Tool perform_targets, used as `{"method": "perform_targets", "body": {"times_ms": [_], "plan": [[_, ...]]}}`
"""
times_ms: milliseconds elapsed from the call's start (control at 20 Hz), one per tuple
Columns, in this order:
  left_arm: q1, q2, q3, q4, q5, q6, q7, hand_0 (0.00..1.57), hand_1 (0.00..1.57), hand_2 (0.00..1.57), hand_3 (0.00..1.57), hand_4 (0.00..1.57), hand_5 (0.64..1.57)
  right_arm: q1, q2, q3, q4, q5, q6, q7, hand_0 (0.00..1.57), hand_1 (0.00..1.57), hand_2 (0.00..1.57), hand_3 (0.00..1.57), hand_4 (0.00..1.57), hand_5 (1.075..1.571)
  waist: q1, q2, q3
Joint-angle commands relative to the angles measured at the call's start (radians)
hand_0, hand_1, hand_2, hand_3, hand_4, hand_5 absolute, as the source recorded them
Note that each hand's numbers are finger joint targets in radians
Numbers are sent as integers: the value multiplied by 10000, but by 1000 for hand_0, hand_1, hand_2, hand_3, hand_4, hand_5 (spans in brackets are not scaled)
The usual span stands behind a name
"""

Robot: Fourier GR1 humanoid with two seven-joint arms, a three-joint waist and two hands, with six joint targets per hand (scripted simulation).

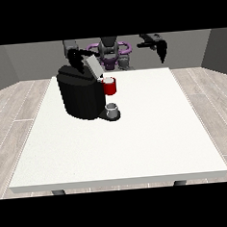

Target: Insert the coffee pod into the coffee machine and close the lid

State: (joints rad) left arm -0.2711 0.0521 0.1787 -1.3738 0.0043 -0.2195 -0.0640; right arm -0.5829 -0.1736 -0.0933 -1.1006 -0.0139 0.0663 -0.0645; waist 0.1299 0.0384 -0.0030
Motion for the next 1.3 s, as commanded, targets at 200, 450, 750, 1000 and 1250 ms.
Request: {"method": "perform_targets", "body": {"times_ms": [200,450,750,1000,1250], "plan": [[59,384,236,335,301,-11,-430,0,0,0,0,0,1571,-737,237,289,300,182,223,295,0,0,0,0,0,1571,-220,287,29],[306,405,-11,35,61,228,-122,0,0,0,0,0,1571,-1023,413,334,610,350,10,490,0,0,0,0,0,1571,-64,143,29],[606,610,-56,30,189,74,132,0,0,0,0,0,1571,-1011,414,631,708,673,244,459,0,0,0,0,114,1571,-85,-252,29],[262,373,-419,-494,209,253,501,0,0,0,0,141,1571,-1651,299,458,1219,970,10,-93,0,0,0,0,61,1571,419,9,33],[99,831,131,187,525,126,-37,0,0,0,0,156,1571,-2045,577,742,1085,1511,-355,-260,0,0,0,0,124,1571,165,355,30]]}}
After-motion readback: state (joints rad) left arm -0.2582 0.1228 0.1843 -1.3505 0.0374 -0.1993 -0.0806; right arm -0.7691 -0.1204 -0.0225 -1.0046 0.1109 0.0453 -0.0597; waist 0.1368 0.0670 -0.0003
